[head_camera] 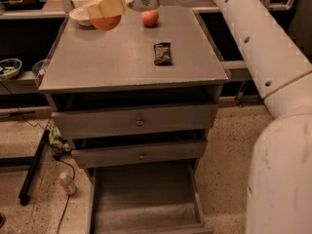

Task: Place orange into bottom drawer

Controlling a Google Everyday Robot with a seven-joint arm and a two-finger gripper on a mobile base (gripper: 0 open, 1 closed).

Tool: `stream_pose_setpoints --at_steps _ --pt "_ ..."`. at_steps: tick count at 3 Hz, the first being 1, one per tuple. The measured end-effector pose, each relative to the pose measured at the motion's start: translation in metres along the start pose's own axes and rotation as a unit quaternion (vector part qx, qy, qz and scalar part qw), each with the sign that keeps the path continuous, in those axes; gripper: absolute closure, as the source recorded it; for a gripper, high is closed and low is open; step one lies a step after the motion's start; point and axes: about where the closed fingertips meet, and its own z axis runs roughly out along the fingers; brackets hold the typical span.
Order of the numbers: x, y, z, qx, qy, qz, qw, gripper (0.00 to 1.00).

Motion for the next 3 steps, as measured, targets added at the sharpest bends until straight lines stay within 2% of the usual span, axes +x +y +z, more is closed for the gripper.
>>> stream_pose_setpoints --at_steps 1,2,3 --pt "0.009 0.020 -0.009 0.008 -0.003 0.011 0.9999 1.00" --pt "0.014 0.054 -0.021 0.017 -0.007 0.023 0.9996 1.00" --pt "0.035 0.104 -0.034 0.038 0.005 0.034 0.9987 1.00"
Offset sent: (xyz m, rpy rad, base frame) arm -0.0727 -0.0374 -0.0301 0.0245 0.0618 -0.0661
